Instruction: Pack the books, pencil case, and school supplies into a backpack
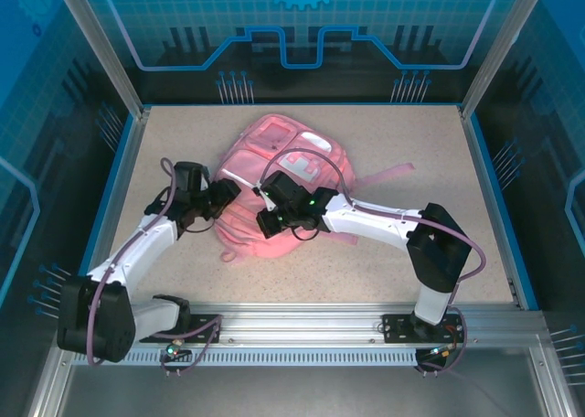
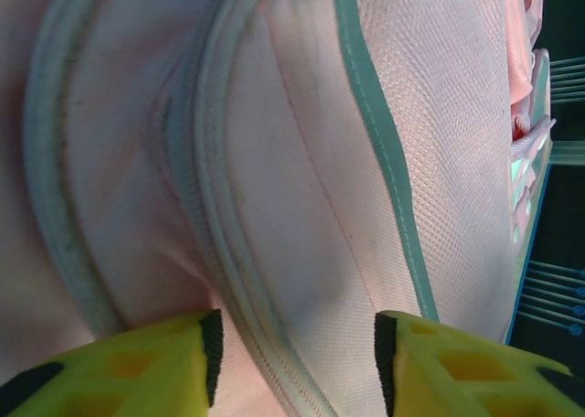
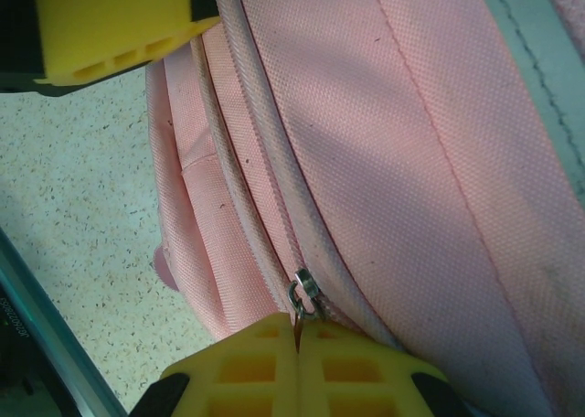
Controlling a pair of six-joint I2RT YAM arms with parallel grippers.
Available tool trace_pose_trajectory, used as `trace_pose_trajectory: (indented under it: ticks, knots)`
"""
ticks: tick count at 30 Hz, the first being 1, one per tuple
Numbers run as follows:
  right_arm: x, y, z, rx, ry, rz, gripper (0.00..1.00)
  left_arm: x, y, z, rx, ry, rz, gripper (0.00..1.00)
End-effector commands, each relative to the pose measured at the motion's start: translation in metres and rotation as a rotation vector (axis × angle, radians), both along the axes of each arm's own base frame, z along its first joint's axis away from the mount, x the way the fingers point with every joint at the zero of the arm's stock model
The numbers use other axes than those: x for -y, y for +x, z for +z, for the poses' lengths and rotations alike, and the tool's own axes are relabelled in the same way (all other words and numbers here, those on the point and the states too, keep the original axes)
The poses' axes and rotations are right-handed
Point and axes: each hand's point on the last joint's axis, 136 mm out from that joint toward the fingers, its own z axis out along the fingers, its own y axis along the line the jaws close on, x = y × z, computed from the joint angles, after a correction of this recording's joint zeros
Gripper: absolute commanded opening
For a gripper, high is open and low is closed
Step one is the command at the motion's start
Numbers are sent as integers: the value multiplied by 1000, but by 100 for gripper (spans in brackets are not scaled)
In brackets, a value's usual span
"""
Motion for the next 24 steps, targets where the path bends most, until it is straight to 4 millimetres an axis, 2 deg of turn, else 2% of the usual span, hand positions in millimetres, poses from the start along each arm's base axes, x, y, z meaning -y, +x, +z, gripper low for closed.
trace_pose_trajectory:
  ticks: [1,3,5,7,9,12,15,24]
  knots:
    - [-13,-2,15,22,55,28,0,10,6,2,21,-57,-25,41]
    - [-7,-2,13,31,32,19,0,10,8,2,23,-55,-25,33]
    - [2,0,11,49,-5,3,0,9,9,0,23,-42,-26,21]
    - [19,3,6,81,-71,-29,0,7,9,0,23,-23,-27,7]
    - [40,5,2,111,-142,-62,0,5,9,-2,22,-2,-30,1]
    - [68,9,-7,110,-199,-117,0,2,7,-3,18,26,-35,0]
    - [89,14,-11,88,-202,-174,0,0,7,-3,20,46,-36,0]
    - [142,48,-7,118,-295,-411,0,1,4,0,22,50,-51,0]
